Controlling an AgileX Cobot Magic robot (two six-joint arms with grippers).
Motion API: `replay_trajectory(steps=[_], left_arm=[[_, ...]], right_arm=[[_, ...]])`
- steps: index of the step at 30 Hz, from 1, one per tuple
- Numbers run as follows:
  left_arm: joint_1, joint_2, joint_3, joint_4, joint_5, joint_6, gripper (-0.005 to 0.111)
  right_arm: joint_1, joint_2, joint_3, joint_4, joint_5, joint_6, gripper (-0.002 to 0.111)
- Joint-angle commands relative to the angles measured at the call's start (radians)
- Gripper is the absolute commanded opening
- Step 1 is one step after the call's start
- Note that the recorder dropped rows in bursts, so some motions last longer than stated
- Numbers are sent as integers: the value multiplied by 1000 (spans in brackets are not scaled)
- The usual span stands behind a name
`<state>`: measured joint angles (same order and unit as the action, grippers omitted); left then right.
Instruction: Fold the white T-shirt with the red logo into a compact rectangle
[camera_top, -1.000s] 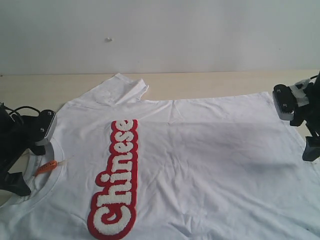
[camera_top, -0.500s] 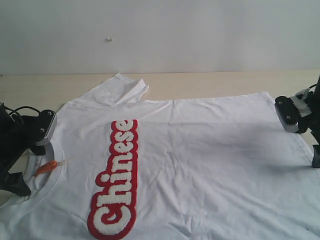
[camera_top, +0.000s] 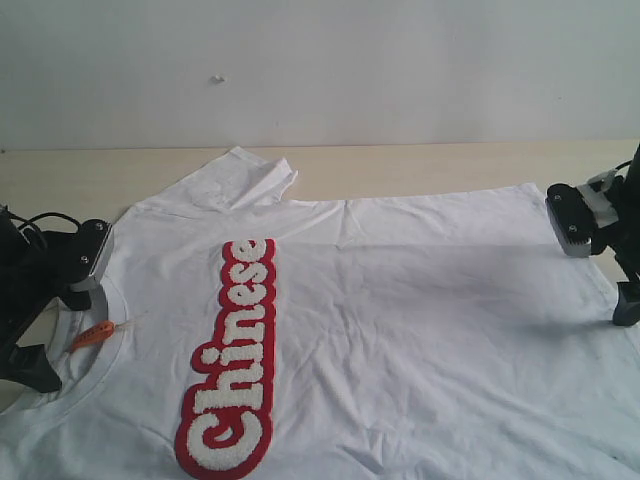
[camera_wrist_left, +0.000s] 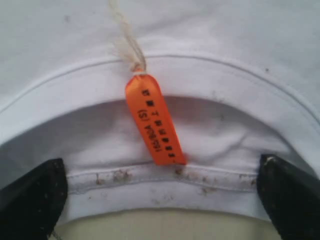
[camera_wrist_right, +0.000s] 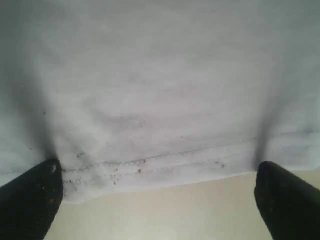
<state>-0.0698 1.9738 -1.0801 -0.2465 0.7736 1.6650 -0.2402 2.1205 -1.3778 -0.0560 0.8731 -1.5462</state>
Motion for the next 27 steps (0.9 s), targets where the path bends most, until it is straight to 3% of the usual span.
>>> replay_trajectory(steps=[1, 6, 12, 17, 27], left_arm=[[0, 33, 16, 3, 15, -4, 105], [0, 33, 16, 3, 15, -4, 105], [0, 33, 16, -7, 14, -2, 105], [0, 33, 18, -7, 14, -2, 105], [0, 33, 18, -9, 7, -2, 105]], right_arm=[[-5, -44, -5, 85, 0, -134, 105], [-5, -26, -5, 225, 32, -223, 105], [-5, -9, -5, 162, 34, -210, 105], [-5, -9, -5, 19, 34, -84, 105], [-5, -9, -5, 39, 38, -109, 105]])
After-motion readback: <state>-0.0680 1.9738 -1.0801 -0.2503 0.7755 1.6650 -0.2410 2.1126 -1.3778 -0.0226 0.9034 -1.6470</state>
